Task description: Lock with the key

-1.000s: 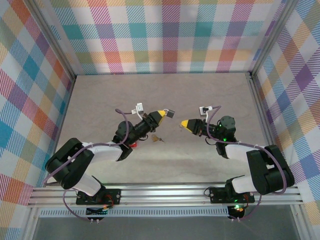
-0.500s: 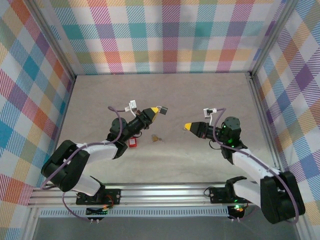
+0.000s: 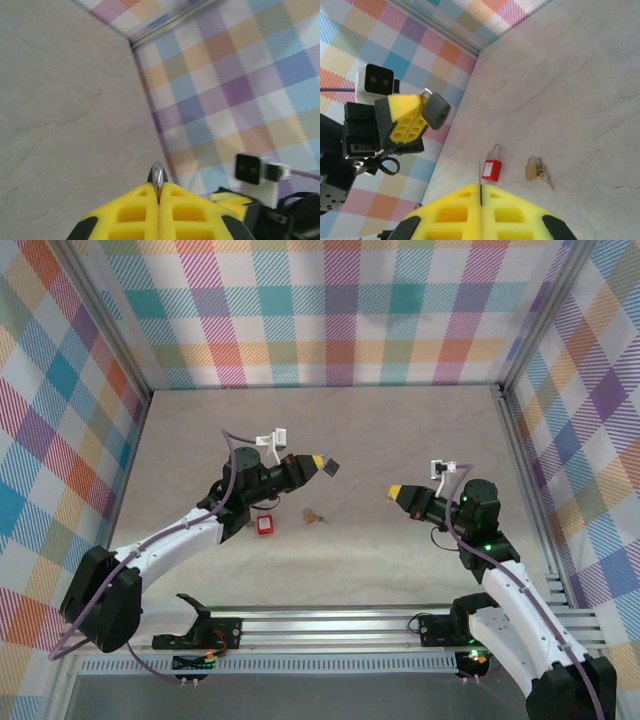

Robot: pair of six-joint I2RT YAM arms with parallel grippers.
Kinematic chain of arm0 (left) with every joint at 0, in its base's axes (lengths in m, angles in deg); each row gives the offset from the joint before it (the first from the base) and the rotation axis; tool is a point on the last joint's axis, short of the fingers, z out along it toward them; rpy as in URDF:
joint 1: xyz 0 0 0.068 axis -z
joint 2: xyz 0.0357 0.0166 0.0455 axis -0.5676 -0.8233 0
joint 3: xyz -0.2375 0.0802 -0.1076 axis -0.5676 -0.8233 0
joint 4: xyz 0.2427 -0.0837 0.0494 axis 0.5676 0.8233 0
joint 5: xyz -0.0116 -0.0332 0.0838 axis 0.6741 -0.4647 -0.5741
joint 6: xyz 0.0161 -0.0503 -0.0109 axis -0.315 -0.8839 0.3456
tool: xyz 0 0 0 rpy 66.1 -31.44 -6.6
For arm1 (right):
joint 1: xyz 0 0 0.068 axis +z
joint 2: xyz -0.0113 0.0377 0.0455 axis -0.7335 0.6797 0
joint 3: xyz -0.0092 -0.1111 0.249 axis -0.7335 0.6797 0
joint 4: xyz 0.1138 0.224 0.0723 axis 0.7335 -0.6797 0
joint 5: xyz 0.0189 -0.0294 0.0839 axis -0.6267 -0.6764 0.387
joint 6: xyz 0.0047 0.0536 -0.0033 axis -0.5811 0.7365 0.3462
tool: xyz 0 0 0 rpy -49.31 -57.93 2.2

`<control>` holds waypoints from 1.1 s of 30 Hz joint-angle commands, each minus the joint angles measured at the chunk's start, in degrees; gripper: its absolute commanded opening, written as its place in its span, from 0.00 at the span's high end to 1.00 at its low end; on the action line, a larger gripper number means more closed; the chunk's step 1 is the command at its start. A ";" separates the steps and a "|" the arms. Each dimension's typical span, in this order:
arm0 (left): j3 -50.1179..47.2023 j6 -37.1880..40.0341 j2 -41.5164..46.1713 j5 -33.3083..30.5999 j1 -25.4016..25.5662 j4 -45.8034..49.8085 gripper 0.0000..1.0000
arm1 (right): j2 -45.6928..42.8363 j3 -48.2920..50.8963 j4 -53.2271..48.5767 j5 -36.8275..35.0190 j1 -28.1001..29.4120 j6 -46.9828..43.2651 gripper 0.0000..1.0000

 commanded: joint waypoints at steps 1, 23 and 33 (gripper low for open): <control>2.94 4.29 -1.55 1.43 1.01 6.91 1.00 | -3.66 -2.43 -7.36 -6.88 -0.61 -3.38 1.00; 12.35 7.25 -13.76 1.03 7.39 13.12 1.00 | -13.20 -1.09 -15.53 -19.05 -1.15 -4.80 1.00; 14.48 7.08 -18.75 0.61 9.59 12.52 1.00 | -13.28 -0.48 -15.32 -18.61 -1.24 -4.67 1.00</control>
